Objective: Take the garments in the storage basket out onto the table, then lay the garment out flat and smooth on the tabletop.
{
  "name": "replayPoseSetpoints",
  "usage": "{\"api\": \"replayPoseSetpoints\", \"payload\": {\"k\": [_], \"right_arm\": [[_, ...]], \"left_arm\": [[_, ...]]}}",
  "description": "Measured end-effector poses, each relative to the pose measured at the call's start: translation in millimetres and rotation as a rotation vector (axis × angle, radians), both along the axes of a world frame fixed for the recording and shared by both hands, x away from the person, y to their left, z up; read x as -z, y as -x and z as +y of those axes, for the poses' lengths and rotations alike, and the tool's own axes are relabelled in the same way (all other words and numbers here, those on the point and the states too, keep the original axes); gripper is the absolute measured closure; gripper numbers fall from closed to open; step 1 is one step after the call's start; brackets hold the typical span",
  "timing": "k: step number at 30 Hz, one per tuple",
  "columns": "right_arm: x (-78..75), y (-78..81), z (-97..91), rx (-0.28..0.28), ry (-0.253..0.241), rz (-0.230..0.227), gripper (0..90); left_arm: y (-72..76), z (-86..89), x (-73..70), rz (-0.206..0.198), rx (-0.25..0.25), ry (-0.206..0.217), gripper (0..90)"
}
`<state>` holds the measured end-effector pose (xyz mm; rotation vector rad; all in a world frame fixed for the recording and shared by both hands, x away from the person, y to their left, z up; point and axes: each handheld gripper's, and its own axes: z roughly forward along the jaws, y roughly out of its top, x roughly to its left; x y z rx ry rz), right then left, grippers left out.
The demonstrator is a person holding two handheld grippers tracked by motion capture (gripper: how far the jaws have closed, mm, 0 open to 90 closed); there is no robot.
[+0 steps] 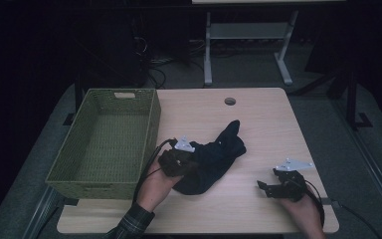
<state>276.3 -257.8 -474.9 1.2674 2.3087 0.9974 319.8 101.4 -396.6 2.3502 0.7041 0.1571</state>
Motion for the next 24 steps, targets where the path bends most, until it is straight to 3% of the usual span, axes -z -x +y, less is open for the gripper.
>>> {"api": "replayPoseSetpoints", "payload": {"k": [8,16,24], "right_arm": [[-20.2,-13.6,11.6,-0.05,-0.053,-0.035,29.5],[-32.8,-37.8,22.0,-0.101,-0.122,-0.024,38.7],[-38.8,-59.2,35.2,-0.114,-0.13,-0.036,38.5]], "left_arm": [[1.8,0.6,0.7,0.006,-0.004,0.001,85.2],[2.3,-1.3,2.2,0.018,0.004,0.003,79.3],[0.8,1.2,1.7,0.022,0.004,0.019,71.8]]}}
